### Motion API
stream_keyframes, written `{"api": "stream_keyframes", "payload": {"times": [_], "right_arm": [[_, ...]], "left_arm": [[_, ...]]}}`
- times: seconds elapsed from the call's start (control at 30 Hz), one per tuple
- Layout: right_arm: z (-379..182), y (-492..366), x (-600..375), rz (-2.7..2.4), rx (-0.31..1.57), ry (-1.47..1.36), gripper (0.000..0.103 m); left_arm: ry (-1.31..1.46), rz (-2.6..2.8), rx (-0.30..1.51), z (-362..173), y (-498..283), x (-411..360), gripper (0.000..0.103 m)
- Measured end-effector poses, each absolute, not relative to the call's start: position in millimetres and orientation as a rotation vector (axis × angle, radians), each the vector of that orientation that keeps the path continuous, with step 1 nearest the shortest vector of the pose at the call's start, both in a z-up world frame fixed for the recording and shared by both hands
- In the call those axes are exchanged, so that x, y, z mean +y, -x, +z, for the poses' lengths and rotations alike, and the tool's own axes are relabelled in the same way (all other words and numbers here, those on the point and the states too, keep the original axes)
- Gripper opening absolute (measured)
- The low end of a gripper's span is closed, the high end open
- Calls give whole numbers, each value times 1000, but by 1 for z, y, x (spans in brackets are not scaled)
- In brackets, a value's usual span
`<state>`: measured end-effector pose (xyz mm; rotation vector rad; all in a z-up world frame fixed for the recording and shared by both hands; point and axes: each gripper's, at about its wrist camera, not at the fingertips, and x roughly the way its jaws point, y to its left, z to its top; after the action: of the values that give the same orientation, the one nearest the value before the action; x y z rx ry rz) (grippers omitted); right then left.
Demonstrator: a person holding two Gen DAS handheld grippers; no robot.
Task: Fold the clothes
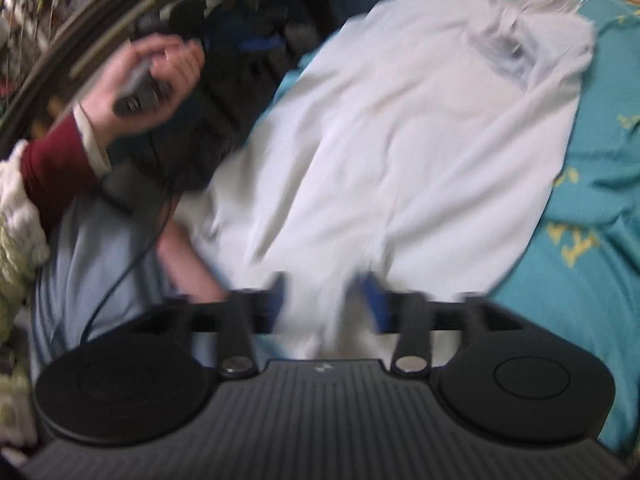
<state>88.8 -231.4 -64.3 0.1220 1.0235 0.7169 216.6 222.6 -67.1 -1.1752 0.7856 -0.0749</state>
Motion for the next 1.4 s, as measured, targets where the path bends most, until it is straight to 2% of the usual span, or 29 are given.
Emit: {"api": "stream_keyframes", "payload": {"times": [0.2, 0.43, 0.53, 0.6, 0.63, 0.83, 0.97, 1.07, 1.2, 1.33, 1.4], "right_arm": [[-86, -145, -243, 589, 869, -248, 59], [-117, -174, -256, 555, 880, -355, 59], [-121, -182, -254, 554, 877, -374, 59], [-122, -183, -255, 545, 876, -386, 59], [-122, -183, -256, 540, 876, -392, 59], [-116, -181, -262, 474, 849, -412, 59], [-109, -176, -272, 428, 815, -440, 59], [-104, -172, -281, 392, 795, -458, 59], [-101, -167, -293, 335, 768, -466, 59], [-103, -167, -306, 287, 747, -464, 59], [-106, -169, -310, 268, 743, -459, 59]], "left_arm": [[1245, 2, 760, -115, -291, 234, 49], [1251, -46, 812, -168, -361, 232, 49], [1208, -79, 789, -172, -378, 229, 39], [1146, -110, 766, -170, -388, 226, 9], [1079, -102, 754, -163, -390, 221, 7], [672, -73, 667, -108, -392, 183, 6], [265, -128, 566, -48, -385, 114, 6], [-29, -231, 514, -27, -373, 39, 6], [-181, -392, 561, -41, -360, -52, 6], [-186, -450, 661, -81, -354, -104, 7], [-172, -465, 718, -98, -350, -113, 17]]}}
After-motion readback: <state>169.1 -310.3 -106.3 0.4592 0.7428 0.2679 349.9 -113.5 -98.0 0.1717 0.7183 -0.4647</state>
